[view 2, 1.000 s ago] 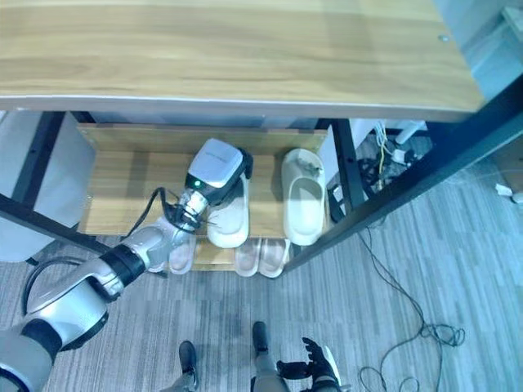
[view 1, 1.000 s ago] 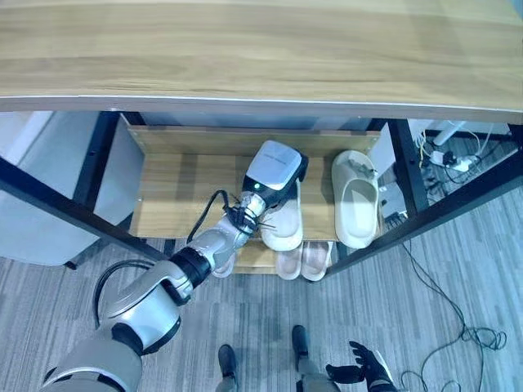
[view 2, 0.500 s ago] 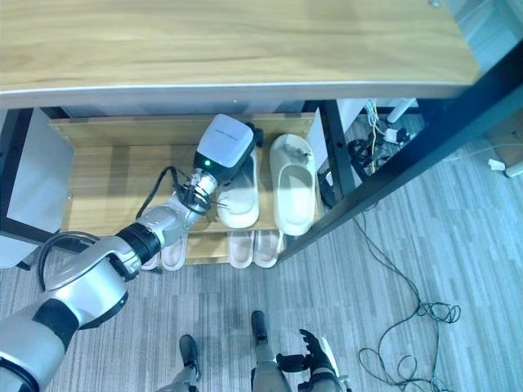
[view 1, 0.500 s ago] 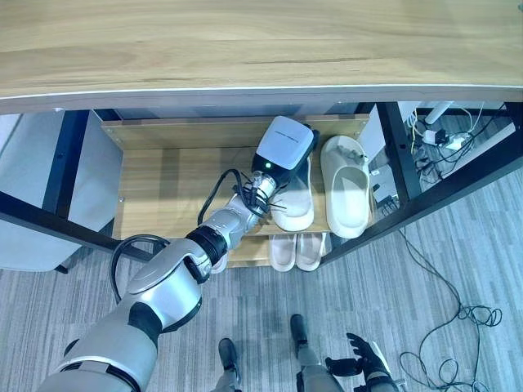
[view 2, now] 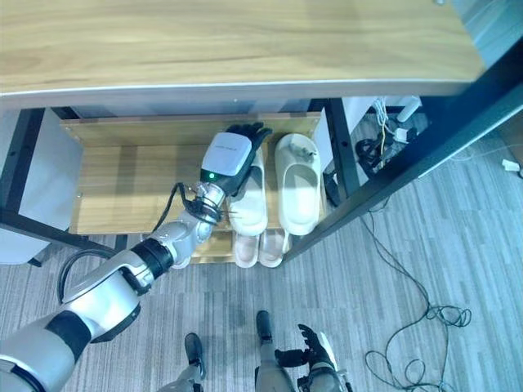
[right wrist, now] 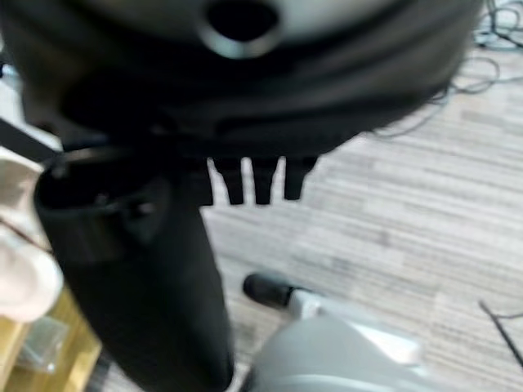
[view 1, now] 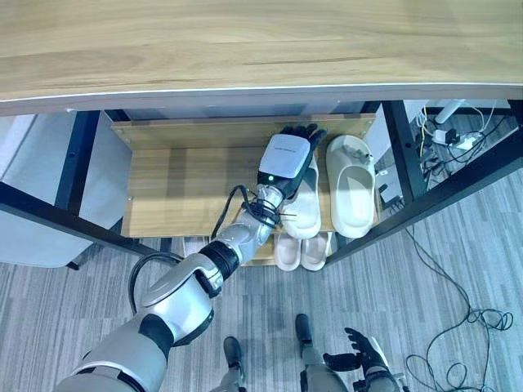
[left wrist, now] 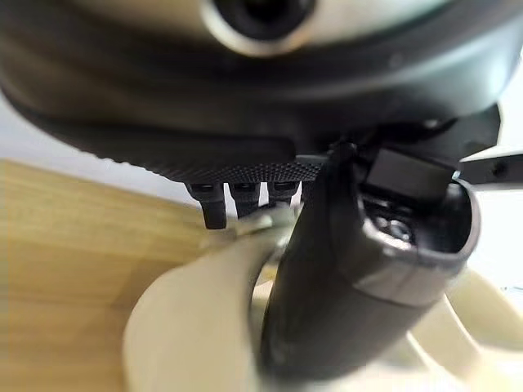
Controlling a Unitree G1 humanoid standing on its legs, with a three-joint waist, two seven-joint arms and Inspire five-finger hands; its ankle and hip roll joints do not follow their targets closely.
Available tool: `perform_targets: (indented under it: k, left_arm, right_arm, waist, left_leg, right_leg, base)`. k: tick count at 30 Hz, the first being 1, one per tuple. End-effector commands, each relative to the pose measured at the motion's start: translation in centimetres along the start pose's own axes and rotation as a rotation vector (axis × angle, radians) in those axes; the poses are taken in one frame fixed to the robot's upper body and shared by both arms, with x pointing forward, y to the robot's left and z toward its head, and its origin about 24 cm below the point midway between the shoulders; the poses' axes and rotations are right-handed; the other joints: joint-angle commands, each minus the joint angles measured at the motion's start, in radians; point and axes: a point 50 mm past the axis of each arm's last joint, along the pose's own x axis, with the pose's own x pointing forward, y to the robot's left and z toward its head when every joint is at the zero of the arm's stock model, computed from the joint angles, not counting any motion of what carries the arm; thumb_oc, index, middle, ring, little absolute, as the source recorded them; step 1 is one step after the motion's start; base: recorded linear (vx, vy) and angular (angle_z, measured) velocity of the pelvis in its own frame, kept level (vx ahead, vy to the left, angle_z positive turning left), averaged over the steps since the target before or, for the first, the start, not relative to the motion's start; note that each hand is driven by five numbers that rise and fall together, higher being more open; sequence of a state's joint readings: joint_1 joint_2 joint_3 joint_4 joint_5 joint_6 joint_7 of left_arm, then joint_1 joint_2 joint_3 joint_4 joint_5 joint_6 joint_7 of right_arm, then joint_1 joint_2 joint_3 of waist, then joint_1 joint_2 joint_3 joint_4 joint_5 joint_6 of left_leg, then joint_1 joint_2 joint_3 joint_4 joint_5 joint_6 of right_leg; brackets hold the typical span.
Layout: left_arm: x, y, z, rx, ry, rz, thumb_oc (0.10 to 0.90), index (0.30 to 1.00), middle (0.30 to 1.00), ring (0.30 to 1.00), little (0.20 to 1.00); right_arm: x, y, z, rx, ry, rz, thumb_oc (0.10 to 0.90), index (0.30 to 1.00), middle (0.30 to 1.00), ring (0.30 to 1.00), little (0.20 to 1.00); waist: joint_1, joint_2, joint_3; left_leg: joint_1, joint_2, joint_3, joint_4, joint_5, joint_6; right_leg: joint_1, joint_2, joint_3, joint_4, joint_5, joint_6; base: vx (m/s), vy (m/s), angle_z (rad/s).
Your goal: Arrange the slippers neatly on the shoe rack.
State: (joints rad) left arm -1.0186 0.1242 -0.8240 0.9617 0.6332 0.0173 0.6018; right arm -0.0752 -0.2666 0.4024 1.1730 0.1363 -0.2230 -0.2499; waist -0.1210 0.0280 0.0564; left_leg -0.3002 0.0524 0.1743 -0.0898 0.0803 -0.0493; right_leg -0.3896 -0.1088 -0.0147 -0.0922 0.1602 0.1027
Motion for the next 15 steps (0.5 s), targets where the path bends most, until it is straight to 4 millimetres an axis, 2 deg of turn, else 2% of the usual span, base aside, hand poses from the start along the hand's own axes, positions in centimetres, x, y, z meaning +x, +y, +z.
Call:
perform_targets:
  k: [1,15]
  left_arm:
    - [1.2,0.7,0.0,0.083,-0.02,0.002,0.8,0.9,0.9,0.9,0.9]
    - [1.8,2.7,-0.5,0.075,-0.048,0.095,0.8,0.9,0.9,0.9,0.9]
  right_arm:
    - [-0.2,-2.4,-1.8,-0.011,0.061,-0.065,0.8,0.9,0.9,0.9,0.9]
    - [-0.6,-2.0,-2.9,-0.028,0.103,-0.049,0.8,0.9,0.9,0.9,0.9]
  waist:
    - [0.019,-0.01,-0.015]
    - [0.027,-0.012,-0.052]
  left_leg:
    - [0.009,-0.038,-0.051,0.002,-0.058,-0.009]
    - [0.058,-0.041,-0.048,0.002,-0.062,-0.008]
  right_leg:
    - [0.04,-0.009,-0.024,0.006,-0.061,0.082]
    - [0.09,-0.006,-0.028,0.005,-0.072,0.086]
  base:
    - [0.0,0.0,0.0]
    - [0.0,0.0,0.0]
